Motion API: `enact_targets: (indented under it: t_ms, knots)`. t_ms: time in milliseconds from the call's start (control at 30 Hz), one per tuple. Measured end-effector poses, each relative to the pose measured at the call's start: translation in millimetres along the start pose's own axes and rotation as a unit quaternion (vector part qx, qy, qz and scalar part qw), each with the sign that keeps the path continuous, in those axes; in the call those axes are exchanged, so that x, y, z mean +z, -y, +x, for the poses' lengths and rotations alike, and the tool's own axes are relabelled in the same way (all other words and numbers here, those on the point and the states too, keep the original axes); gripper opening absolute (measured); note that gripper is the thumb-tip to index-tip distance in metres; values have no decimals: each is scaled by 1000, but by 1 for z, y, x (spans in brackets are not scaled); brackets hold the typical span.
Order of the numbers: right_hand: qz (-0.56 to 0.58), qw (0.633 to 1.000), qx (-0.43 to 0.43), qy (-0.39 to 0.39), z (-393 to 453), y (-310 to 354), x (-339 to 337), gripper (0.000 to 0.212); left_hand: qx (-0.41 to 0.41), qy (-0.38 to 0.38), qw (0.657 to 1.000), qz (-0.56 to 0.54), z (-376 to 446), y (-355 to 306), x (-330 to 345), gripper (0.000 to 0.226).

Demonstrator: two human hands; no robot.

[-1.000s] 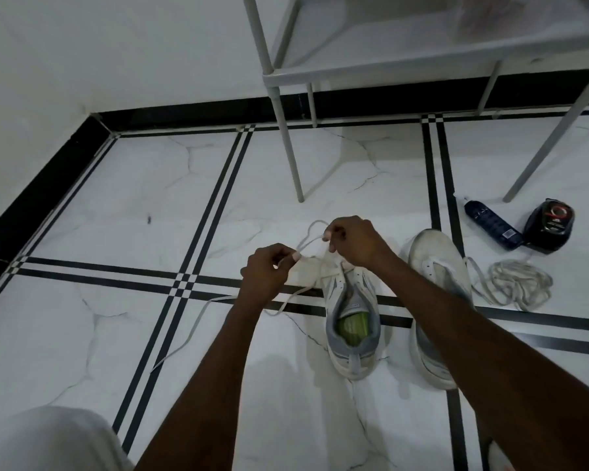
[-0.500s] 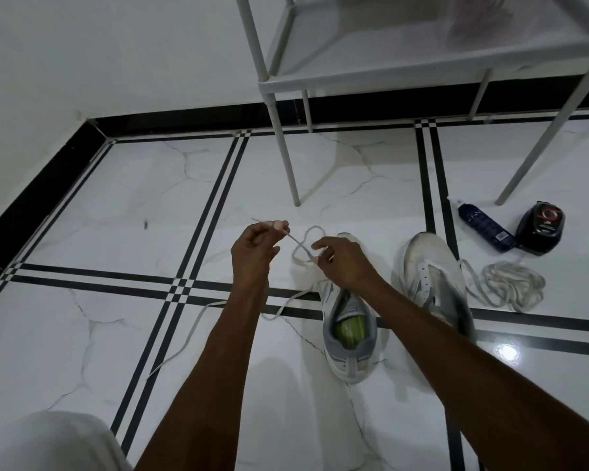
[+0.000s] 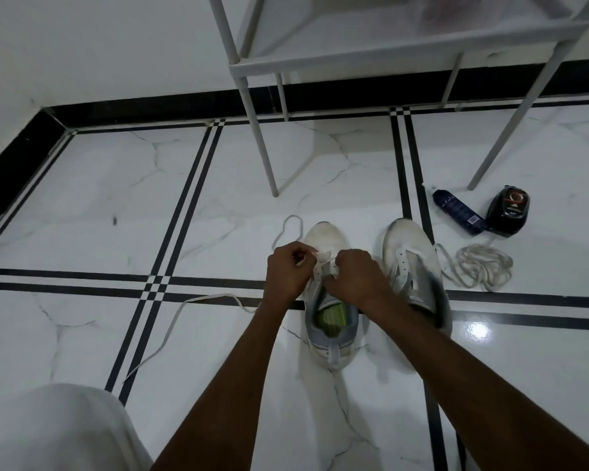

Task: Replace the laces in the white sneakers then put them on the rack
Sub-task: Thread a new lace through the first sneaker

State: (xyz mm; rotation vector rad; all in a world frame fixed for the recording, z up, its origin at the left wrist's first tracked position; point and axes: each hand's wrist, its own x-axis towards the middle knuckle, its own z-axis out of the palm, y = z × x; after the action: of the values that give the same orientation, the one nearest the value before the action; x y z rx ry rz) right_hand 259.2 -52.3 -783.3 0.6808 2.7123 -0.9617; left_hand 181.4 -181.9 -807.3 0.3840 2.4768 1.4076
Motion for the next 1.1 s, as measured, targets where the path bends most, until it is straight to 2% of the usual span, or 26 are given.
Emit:
enact_targets:
  t_ms: [100,267,400,600,733,833,933,1100]
  knots:
    - [-18,999,-16,-33,-3,-2,6,43,-30,-19,999,7,-3,6,5,7]
    - [-72,993,-48,-76,-4,0,10,29,-8,0,999,35,-7,7,11,9]
    - [-102,987,-76,-96,-1,-4,13,31,3,-7,999,42,-7,9,8,8]
    - [-104,992,-65,-30,10,-8,2,22,8,7,999,51,-7,6,12,7]
    - [-4,997,-58,-46,13,-15,0,16,18,-8,998,63,-8,6,12,10]
    - [124,992,15,-37,13,-21,-5,21,23,-20,998,51,-12,8,11,9]
    - [250,964,94,-9,15,-27,-5,16,28,-26,998,42,-15,9,11,7]
    - [312,941,130,26,19,-27,-4,14,41,-19,997,56,-15,9,10,7]
